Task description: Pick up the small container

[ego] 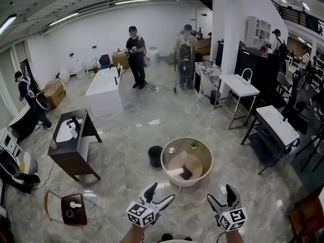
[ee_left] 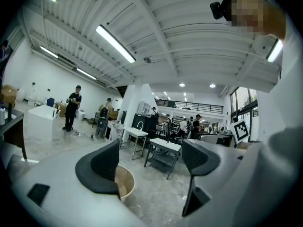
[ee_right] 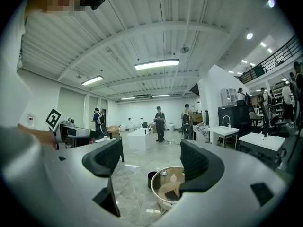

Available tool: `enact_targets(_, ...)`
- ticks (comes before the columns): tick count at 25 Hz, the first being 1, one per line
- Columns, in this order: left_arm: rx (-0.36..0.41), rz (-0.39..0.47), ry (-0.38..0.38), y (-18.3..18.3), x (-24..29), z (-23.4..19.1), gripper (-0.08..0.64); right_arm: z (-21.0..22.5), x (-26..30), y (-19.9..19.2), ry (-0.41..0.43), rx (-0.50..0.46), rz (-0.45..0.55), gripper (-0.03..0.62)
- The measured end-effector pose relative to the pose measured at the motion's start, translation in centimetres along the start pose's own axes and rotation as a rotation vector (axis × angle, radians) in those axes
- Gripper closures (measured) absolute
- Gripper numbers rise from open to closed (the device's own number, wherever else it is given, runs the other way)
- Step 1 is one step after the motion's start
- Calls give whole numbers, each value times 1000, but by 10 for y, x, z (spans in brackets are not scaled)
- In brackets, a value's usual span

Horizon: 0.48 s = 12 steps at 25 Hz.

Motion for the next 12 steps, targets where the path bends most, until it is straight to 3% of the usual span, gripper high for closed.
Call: enact_targets(12, -13, 0, -29, -1, -5, -27, 112, -18, 13, -12, -56, -7, -26, 175)
Point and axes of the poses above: the fingertips, and each gripper's own axes: x forward along the fingers, z to its right, y out of its top, the point moved 2 cm from there along -x, backward along the fingers, and after that the axes turned 8 degrees about z, right-handed, at the moved point
